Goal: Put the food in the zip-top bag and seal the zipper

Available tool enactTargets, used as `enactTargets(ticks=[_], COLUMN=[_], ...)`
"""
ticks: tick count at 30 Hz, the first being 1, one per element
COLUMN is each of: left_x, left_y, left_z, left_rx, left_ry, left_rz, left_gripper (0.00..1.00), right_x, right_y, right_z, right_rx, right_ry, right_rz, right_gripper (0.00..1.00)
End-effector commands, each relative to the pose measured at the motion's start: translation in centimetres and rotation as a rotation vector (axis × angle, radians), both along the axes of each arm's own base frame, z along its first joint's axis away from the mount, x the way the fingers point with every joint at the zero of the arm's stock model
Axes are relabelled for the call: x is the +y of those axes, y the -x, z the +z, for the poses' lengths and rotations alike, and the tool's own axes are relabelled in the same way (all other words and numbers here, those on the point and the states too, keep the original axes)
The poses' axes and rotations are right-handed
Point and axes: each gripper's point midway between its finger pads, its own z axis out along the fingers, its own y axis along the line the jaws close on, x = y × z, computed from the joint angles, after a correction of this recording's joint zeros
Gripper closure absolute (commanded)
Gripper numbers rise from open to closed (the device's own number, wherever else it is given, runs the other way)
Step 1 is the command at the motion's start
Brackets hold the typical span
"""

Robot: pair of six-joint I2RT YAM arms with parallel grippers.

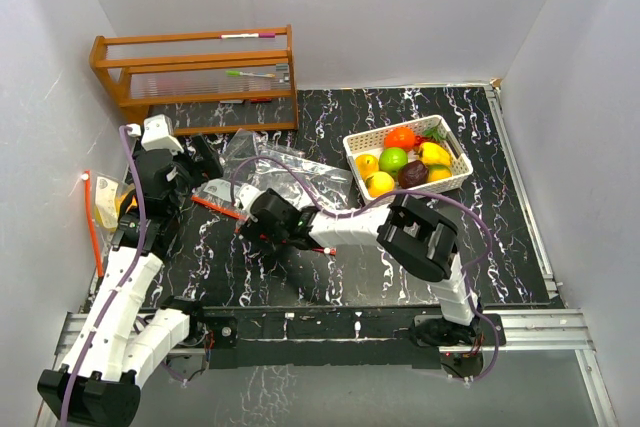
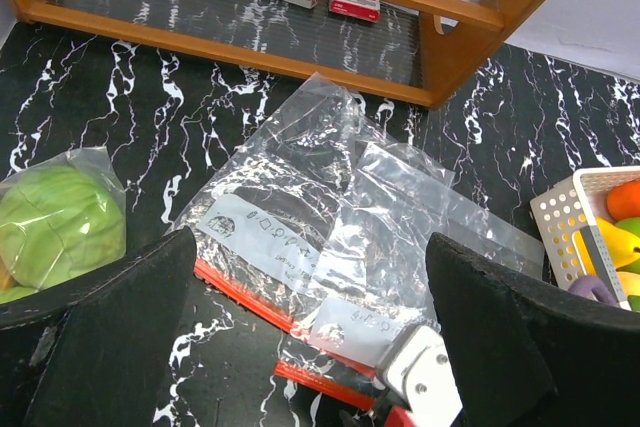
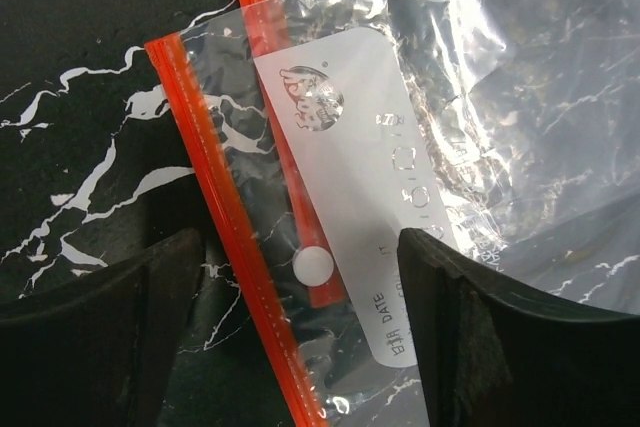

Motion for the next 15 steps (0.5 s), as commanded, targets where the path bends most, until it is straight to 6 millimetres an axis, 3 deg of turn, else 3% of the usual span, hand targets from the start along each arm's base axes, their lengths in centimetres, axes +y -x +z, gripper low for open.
enactTargets(ticks=[1,5,9,11,13,14,15], left_x=[0.1,0.2,0.1,0.2,0.2,0.2,0.2], left_y=[0.4,0.4,0.5,0.5,0.5,0.5,0.5], left_z=[2.5,2.6,2.7,2.7,2.7,2.8,2.8], left_rx=[-0.06,-0.062,-0.063,-0.064,-0.064,-0.065,-0.065], left_ry=[-0.006,-0.008,-0.009,-0.011,-0.014,-0.014,-0.016], left_rz=[0.0,0.001,0.0,0.001,0.0,0.0,0.0], left_gripper=[0.03,0.03,0.03,0.03,0.03,0.03,0.03], right_x=[-2.6,-3.2,-3.4,-3.5,-3.6,-3.7,-3.7], right_y=[0.9,1.4,2.5,2.8,2.9,2.8,2.8], right_z=[-4.6,-5.5,-6.6,-7.0,-7.2,-7.2,-7.0], right_rx=[0.165,0.196,0.258,0.274,0.283,0.282,0.278], right_ry=[0.062,0.068,0.069,0.067,0.065,0.062,0.055], right_rz=[-0.028,-0.037,-0.023,-0.03,-0.039,-0.055,-0.064], right_gripper=[0.25,0.33,0.55,0.61,0.75,0.9,0.92])
